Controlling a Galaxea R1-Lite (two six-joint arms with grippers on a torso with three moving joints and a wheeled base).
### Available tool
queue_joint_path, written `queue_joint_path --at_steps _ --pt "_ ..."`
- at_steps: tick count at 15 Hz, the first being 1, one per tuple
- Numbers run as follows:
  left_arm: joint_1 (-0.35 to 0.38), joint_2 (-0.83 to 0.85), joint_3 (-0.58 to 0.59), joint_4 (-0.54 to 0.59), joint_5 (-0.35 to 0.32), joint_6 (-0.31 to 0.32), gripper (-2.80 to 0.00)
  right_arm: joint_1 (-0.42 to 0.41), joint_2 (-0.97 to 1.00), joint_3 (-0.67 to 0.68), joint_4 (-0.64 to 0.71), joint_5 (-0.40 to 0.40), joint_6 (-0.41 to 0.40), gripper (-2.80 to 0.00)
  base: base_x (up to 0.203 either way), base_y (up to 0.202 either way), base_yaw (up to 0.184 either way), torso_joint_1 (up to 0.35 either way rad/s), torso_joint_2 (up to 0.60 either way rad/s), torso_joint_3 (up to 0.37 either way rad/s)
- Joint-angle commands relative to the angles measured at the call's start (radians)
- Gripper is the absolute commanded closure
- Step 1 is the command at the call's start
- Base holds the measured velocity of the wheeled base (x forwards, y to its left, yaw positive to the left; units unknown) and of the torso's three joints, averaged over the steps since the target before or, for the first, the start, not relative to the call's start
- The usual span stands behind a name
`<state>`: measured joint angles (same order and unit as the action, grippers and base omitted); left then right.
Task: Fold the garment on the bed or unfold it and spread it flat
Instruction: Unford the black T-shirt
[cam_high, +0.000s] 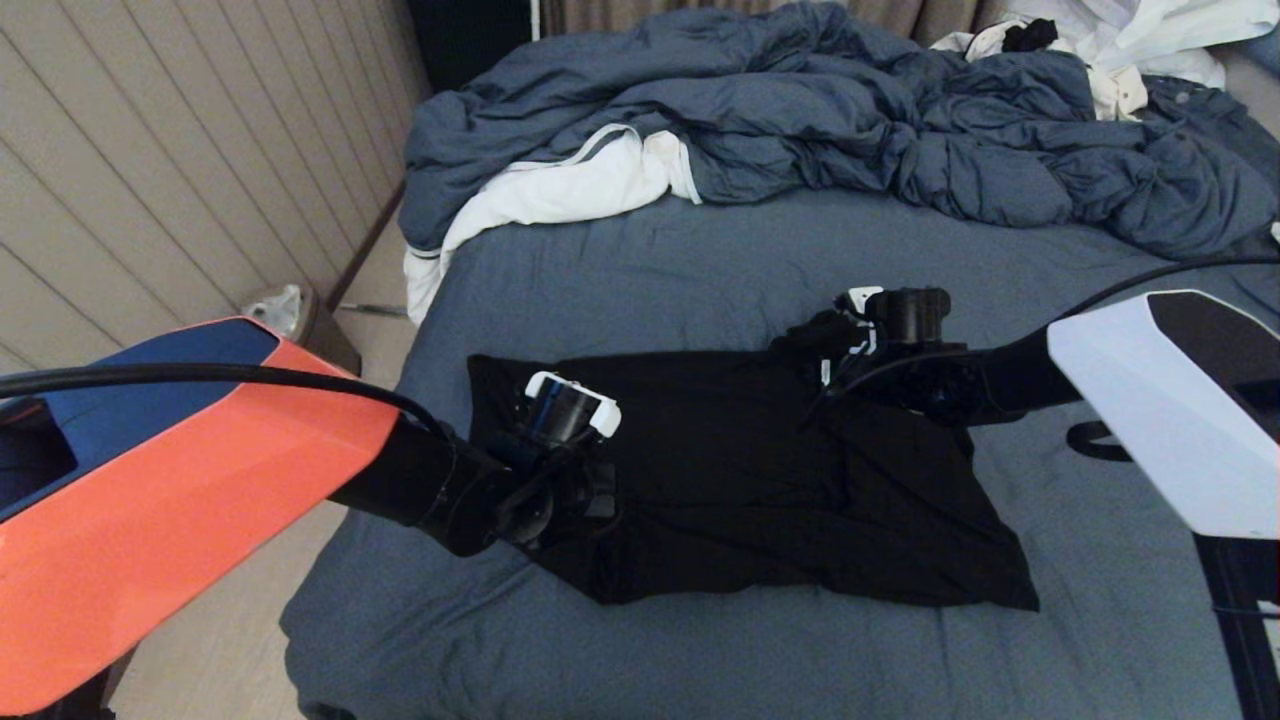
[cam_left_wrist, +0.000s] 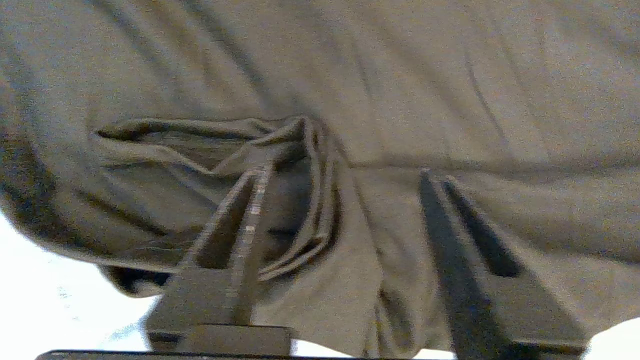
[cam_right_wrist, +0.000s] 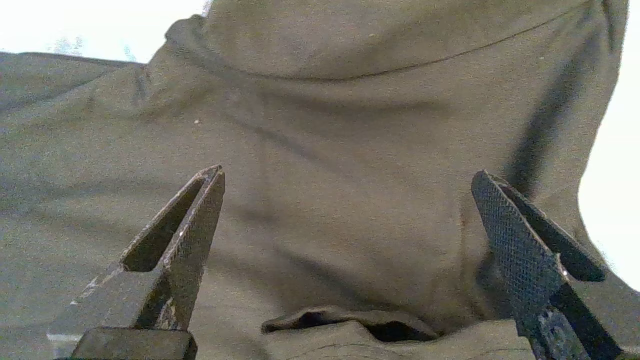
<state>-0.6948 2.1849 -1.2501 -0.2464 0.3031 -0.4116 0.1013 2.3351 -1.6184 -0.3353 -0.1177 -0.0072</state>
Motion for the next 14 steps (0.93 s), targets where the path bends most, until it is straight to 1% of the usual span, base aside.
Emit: queue_joint_path --at_steps 1,4,7,8,14 --pt "-0.016 0.021 -0.004 0.003 0.011 -0.003 -2.80 -0.002 0.001 -0.001 -0.002 0.000 0.000 -2.80 0.000 0.000 0.000 0.000 0.00 0.000" --pt "-0.041 0.021 0.037 -0.006 0.013 -0.007 -2.80 -0.002 0.006 0.000 -0.002 0.000 0.000 -2.80 0.000 0.000 0.000 0.000 0.00 0.000" --pt "-0.041 0.032 0.047 -0.010 0.013 -0.012 -2.80 -0.002 0.010 0.002 -0.002 0.000 0.001 -2.80 0.000 0.000 0.000 0.000 0.00 0.000" --pt "-0.041 0.033 0.046 -0.010 0.013 -0.013 0.00 -0.002 0.011 0.000 -0.002 0.000 0.001 -2.80 0.000 0.000 0.000 0.000 0.00 0.000" --pt "-0.038 0.036 0.042 -0.011 0.027 -0.015 0.00 -0.002 0.020 -0.001 -0.002 -0.001 0.001 -2.80 0.000 0.000 0.000 0.000 0.00 0.000"
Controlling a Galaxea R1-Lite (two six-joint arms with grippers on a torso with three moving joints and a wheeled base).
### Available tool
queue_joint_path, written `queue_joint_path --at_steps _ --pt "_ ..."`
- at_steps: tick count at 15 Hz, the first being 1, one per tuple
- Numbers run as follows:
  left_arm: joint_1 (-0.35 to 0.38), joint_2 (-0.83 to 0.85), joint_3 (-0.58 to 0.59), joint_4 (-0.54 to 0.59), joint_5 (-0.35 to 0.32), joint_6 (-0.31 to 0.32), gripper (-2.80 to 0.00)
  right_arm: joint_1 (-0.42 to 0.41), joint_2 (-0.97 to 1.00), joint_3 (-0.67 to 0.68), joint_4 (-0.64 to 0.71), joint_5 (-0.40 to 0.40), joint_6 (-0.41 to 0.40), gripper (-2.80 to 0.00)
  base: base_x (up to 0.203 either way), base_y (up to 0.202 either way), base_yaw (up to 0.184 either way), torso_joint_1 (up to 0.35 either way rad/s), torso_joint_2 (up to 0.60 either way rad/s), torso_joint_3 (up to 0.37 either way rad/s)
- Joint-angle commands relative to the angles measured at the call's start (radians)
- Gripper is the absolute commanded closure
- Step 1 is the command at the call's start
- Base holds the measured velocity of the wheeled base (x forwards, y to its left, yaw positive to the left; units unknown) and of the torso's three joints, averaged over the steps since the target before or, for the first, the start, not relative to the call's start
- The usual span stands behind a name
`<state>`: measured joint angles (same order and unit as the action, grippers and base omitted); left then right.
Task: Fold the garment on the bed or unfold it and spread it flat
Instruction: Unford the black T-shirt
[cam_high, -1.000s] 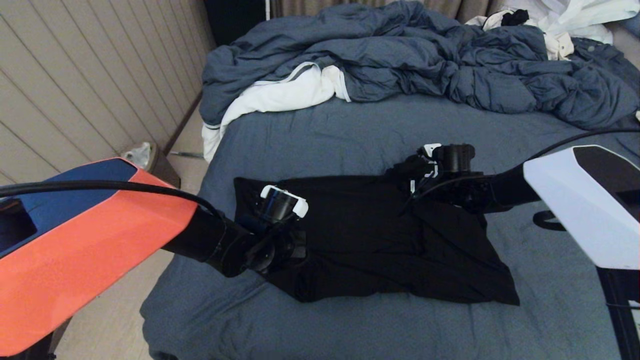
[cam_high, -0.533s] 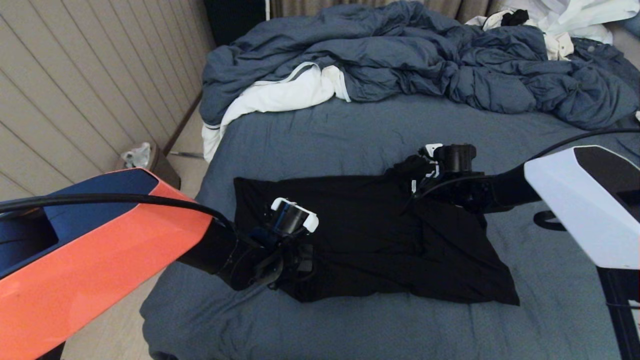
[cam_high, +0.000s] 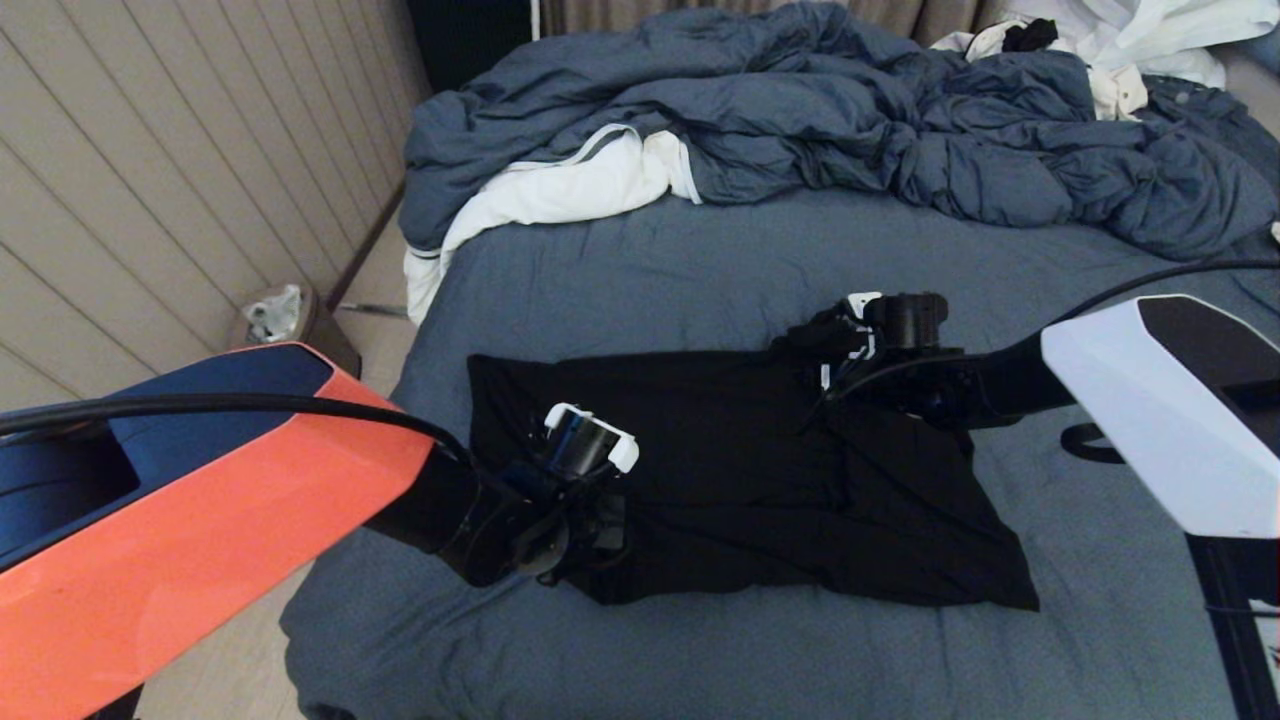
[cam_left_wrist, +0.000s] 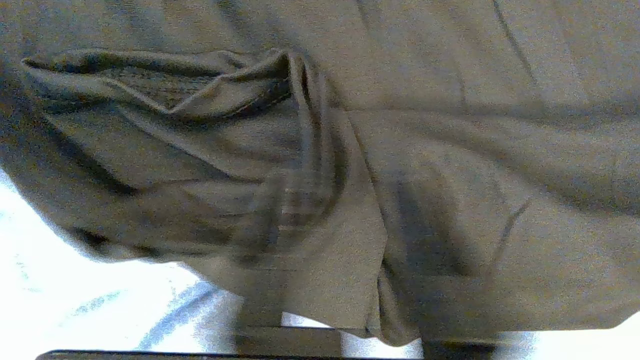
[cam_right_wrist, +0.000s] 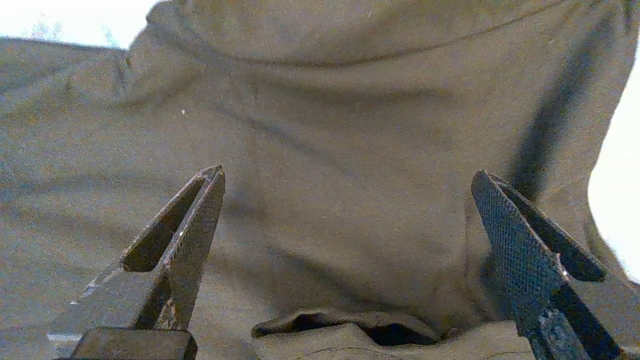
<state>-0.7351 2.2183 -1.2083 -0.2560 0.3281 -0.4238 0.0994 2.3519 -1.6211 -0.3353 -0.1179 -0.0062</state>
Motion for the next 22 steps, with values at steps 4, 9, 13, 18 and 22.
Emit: queue_joint_path --at_steps 4,9,13,18,22 --pt "0.007 -0.012 0.025 -0.003 0.003 -0.020 0.00 0.000 0.001 0.000 -0.004 -0.002 0.000 -2.80 0.000 0.000 0.000 0.000 0.00 0.000" --pt "0.012 -0.172 0.129 -0.002 0.054 -0.025 0.00 0.000 -0.005 0.000 -0.004 0.000 0.000 -2.80 0.000 0.000 0.000 0.000 0.00 0.000" --pt "0.013 -0.473 0.307 0.019 0.057 -0.019 0.00 0.000 -0.010 0.000 -0.004 -0.002 0.000 -2.80 0.000 0.000 0.000 0.000 0.00 0.000" --pt "0.001 -0.599 0.641 -0.040 0.037 -0.101 0.00 -0.001 -0.013 0.000 -0.004 -0.002 0.000 -2.80 0.000 0.000 0.000 0.000 0.00 0.000" --pt "-0.003 -0.508 0.730 -0.235 -0.021 -0.130 0.00 -0.001 -0.010 0.001 -0.004 -0.002 0.000 -2.80 0.000 0.000 0.000 0.000 0.00 0.000"
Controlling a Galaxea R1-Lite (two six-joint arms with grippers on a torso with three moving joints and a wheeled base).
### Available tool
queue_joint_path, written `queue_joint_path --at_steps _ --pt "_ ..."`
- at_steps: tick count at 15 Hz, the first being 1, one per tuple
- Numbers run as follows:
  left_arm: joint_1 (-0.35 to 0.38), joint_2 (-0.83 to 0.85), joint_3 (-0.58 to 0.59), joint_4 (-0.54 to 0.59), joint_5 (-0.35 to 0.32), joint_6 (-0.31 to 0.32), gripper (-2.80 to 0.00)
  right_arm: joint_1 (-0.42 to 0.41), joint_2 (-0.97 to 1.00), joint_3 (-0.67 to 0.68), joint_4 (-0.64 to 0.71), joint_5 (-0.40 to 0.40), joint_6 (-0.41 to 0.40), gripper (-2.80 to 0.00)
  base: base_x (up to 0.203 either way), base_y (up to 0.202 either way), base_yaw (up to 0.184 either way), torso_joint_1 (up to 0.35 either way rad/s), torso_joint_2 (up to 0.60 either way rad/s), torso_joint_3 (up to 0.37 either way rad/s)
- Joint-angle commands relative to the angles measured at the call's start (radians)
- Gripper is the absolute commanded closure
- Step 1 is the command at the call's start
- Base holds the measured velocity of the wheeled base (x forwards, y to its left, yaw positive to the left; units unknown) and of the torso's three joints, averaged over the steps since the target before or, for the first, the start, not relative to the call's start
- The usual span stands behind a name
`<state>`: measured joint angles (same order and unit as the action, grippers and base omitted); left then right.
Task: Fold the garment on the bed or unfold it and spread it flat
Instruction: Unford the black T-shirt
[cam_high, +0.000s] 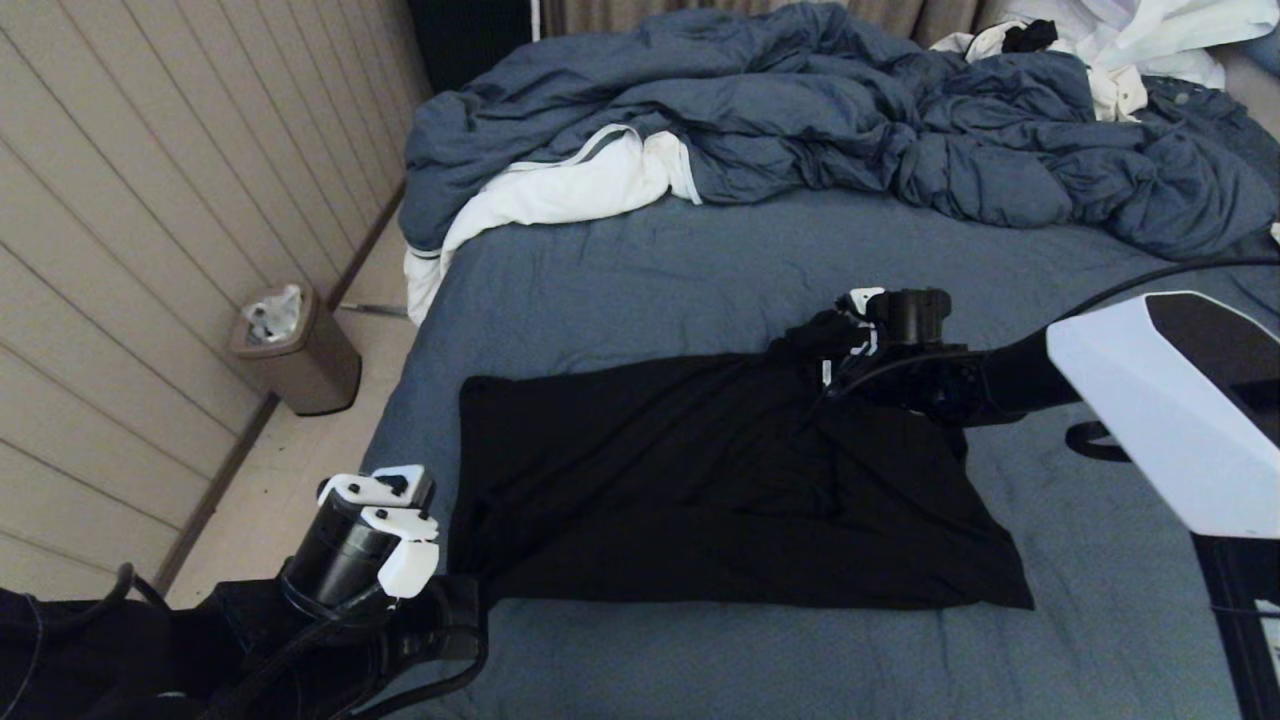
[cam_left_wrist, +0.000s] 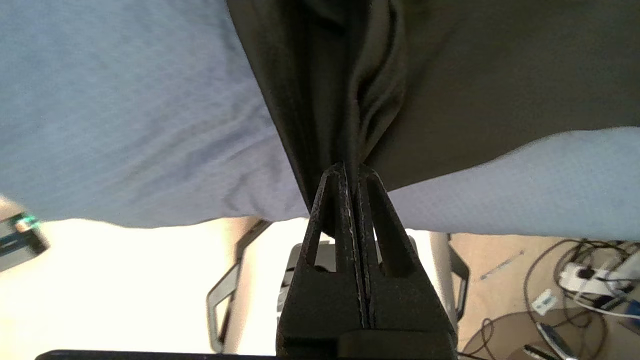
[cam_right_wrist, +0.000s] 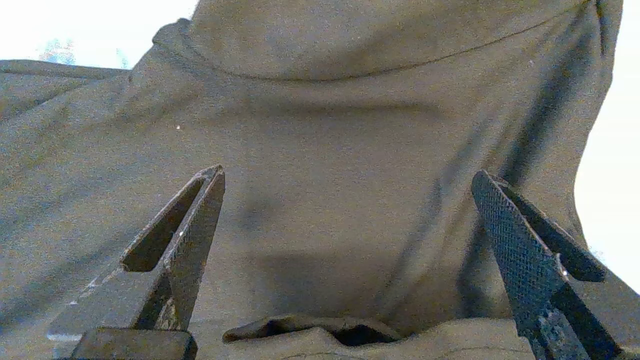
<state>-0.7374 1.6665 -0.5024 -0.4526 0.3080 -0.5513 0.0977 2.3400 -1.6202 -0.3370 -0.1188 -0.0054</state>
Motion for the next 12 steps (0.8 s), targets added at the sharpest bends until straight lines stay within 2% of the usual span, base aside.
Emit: queue_joint_path --at_steps 1,4,5,10,12 --pt "0.000 0.076 0.030 -0.072 -0.002 -0.003 0.00 0.001 0.005 -0.001 -0.002 -0.001 -0.002 -2.80 0.000 0.000 0.000 0.000 0.00 0.000" --pt "-0.001 0.134 0.073 -0.186 -0.004 0.003 0.00 0.001 0.012 -0.006 -0.002 -0.001 -0.002 -2.80 0.000 0.000 0.000 0.000 0.00 0.000" --pt "-0.001 0.137 0.082 -0.209 -0.004 0.005 -2.80 0.001 0.015 -0.007 -0.002 -0.001 -0.002 -2.80 0.000 0.000 0.000 0.000 0.00 0.000" --pt "-0.015 0.021 0.211 -0.240 -0.004 0.039 -2.80 0.000 0.016 -0.009 -0.002 -0.001 -0.002 -2.80 0.000 0.000 0.000 0.000 0.00 0.000" --pt "-0.016 -0.051 0.229 -0.245 -0.003 0.053 -2.80 0.001 0.015 -0.006 -0.002 -0.001 -0.002 -2.80 0.000 0.000 0.000 0.000 0.00 0.000"
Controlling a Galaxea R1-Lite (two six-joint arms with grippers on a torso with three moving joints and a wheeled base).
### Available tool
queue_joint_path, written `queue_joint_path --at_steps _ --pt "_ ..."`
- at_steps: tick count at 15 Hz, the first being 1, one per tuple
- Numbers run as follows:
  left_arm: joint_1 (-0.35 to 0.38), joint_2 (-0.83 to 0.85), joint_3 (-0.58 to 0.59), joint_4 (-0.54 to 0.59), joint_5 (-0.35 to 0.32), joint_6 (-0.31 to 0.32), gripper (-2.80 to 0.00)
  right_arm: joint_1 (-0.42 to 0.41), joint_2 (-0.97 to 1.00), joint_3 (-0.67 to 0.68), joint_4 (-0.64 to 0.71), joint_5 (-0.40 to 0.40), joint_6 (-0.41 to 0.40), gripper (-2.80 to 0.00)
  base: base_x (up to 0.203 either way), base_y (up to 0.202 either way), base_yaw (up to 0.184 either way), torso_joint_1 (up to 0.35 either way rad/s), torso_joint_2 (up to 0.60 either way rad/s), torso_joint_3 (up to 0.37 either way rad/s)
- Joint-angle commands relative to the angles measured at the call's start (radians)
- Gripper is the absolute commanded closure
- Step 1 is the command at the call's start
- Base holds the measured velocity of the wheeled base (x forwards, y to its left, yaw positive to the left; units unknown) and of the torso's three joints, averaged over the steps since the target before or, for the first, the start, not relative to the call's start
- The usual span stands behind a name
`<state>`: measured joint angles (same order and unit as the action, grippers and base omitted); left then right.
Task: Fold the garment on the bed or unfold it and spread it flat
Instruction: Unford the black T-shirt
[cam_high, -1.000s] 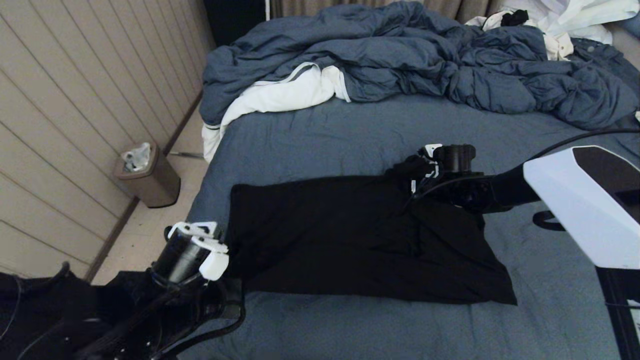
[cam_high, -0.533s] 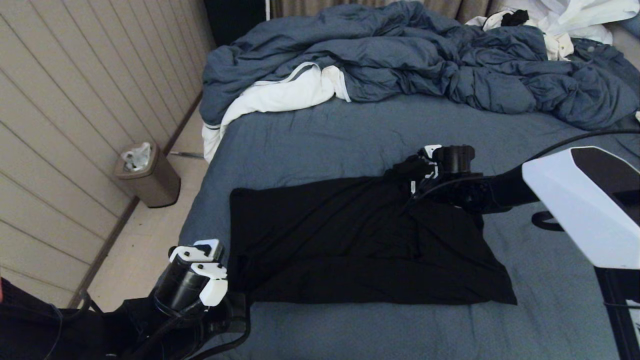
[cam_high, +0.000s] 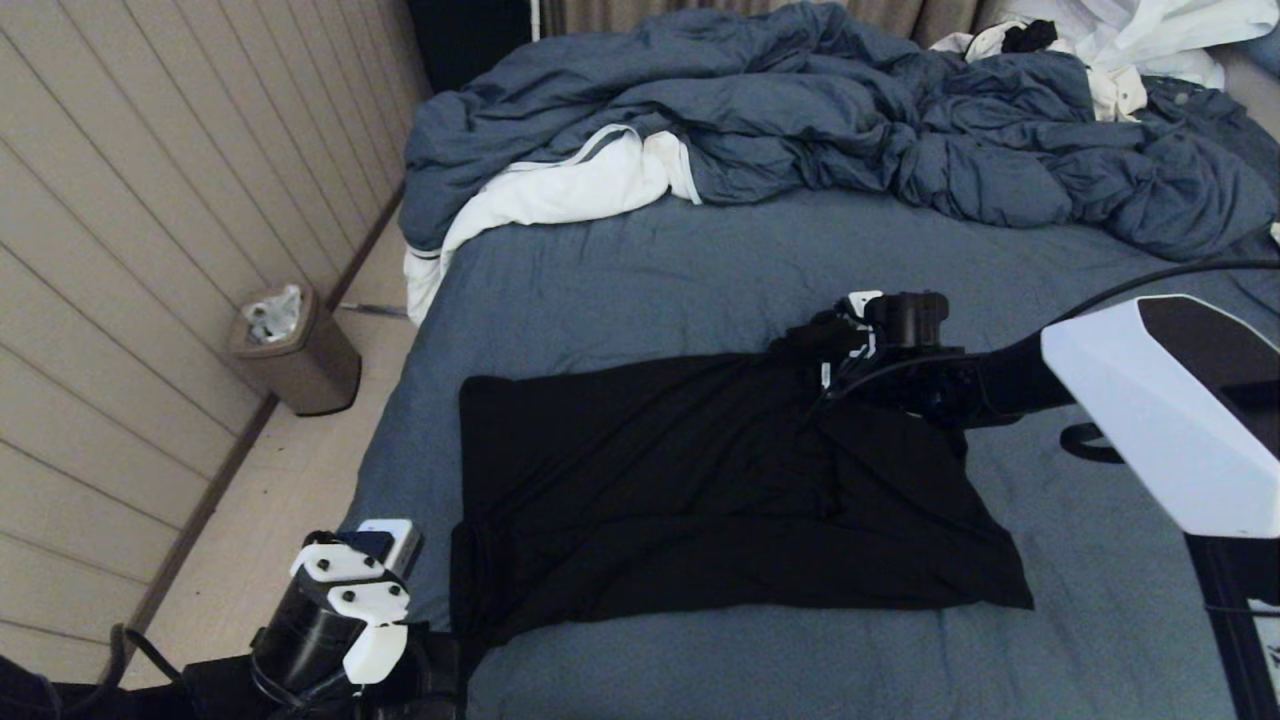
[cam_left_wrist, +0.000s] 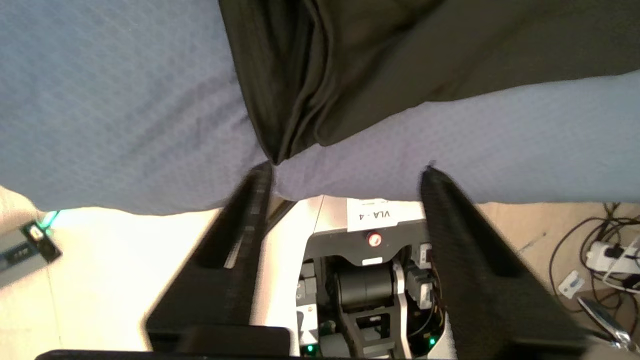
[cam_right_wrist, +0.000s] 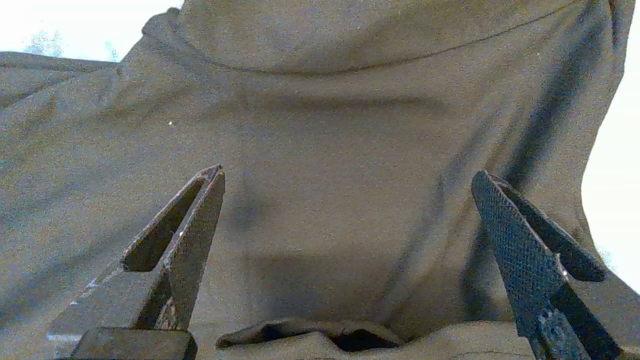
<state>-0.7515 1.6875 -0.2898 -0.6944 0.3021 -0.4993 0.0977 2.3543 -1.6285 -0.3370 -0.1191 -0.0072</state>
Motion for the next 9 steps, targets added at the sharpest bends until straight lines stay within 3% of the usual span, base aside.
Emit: queue_joint_path --at_steps 1,6,9 --pt "-0.002 -0.088 -0.005 0.000 0.003 0.011 -2.80 0.002 0.000 0.006 -0.002 -0.001 0.001 -2.80 0.000 0.000 0.000 0.000 0.00 0.000" --pt "0.004 0.079 -0.346 0.111 0.002 0.020 -2.80 -0.024 -0.020 -0.029 0.027 0.001 -0.002 -2.80 0.000 0.000 0.000 0.000 0.00 0.000" --pt "0.008 0.245 -0.578 0.210 -0.001 0.021 -2.80 -0.058 -0.111 -0.021 0.211 0.023 0.004 -2.80 0.000 0.000 0.000 0.000 0.00 0.000"
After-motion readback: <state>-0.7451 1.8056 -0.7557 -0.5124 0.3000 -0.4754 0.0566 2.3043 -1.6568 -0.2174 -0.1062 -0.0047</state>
